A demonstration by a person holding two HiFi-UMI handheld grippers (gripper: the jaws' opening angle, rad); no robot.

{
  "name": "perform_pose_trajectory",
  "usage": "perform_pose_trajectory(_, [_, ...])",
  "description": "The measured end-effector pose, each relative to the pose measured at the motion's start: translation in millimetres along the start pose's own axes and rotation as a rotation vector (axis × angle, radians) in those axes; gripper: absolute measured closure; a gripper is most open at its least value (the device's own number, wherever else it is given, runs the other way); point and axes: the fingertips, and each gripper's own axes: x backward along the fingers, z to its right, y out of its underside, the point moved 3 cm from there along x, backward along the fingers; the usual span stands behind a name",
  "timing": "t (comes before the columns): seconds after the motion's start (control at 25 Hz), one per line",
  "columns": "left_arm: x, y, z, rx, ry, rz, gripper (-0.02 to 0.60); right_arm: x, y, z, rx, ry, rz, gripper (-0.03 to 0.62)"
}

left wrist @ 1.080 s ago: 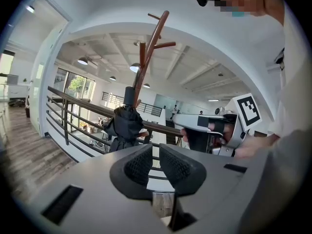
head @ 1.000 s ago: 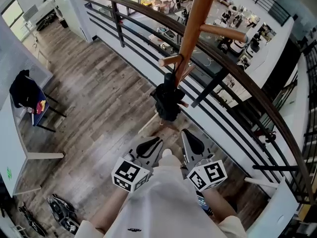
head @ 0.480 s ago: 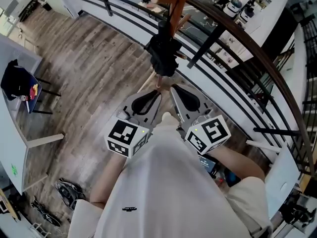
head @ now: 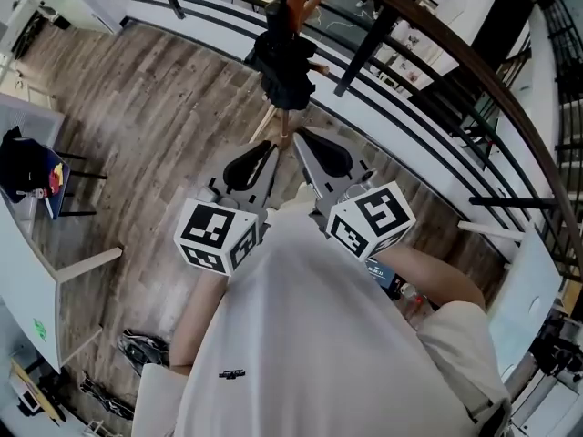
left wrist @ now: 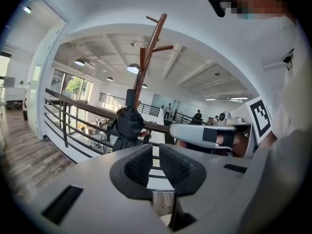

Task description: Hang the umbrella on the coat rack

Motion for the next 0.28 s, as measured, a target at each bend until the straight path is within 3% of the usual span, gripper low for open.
perform_pose_trajectory(0.28, [-3.7,-10.1,10.3,-0.021,0.015,0.016,0.528,6.9,-1.3,-2.6,0.032,-0.008,0.011,0.56])
